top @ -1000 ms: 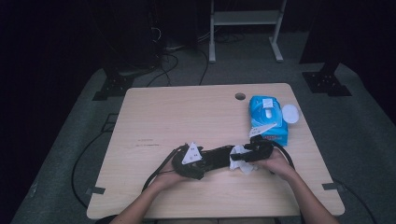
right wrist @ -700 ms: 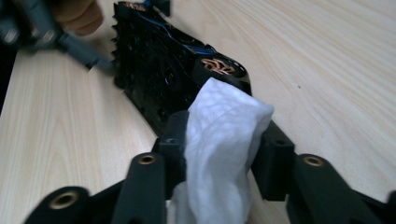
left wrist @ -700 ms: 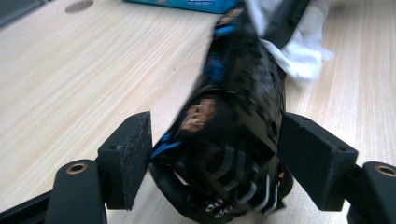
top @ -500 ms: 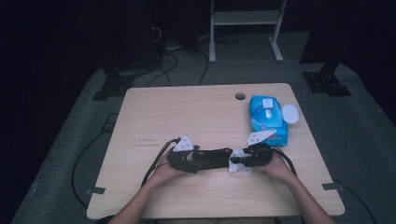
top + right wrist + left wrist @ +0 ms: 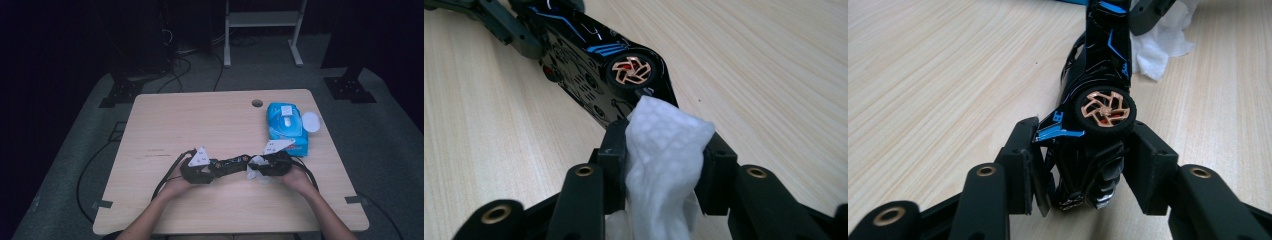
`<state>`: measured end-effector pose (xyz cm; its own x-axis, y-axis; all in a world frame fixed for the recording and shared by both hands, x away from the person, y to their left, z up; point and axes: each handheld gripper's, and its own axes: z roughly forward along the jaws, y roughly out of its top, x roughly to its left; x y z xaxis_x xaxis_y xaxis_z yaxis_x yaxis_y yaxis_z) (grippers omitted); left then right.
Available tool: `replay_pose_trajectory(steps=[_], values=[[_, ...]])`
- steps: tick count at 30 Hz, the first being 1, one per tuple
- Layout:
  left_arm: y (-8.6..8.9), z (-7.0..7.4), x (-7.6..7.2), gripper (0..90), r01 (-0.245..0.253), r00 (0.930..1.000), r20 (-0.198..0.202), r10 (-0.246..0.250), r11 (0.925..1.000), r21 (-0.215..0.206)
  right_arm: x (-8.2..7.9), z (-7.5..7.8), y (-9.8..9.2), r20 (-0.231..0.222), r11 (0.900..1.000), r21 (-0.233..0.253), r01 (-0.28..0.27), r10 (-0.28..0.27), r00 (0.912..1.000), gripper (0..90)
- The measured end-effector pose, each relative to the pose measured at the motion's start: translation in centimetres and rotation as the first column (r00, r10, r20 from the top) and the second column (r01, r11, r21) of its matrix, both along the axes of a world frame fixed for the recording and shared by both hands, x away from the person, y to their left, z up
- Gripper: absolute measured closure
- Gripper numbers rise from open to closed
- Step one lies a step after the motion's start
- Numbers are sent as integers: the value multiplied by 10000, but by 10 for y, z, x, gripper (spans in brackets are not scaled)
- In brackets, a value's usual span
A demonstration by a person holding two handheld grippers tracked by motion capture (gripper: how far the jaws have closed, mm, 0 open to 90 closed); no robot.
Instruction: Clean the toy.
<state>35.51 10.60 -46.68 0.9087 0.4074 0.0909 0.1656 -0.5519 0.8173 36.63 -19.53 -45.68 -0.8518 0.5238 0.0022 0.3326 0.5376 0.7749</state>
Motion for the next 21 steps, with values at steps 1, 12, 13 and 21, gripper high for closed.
replay_pose_trajectory(steps=[1, 12, 13, 21], values=[[0, 0, 0, 527, -6, 10000, 14, 6, 10000, -31, -1, 1, -1, -20, 10000, -63, 54, -54, 10000, 616], [-4, 1, -4, 578, -36, 9998, 212, 41, 9998, -212, -15, 41, -9, 590, 9959, 590, 679, -713, 9957, 835], [-4, 1, -4, 578, -32, 9997, 253, 36, 9998, -193, -16, 46, -4, 721, 9946, 780, 691, -748, 9946, 841], [-5, 0, -4, 577, -7, 9995, 308, 14, 9997, -231, -13, 62, 51, 1312, 9734, 2290, 106, -416, 9905, 849]])
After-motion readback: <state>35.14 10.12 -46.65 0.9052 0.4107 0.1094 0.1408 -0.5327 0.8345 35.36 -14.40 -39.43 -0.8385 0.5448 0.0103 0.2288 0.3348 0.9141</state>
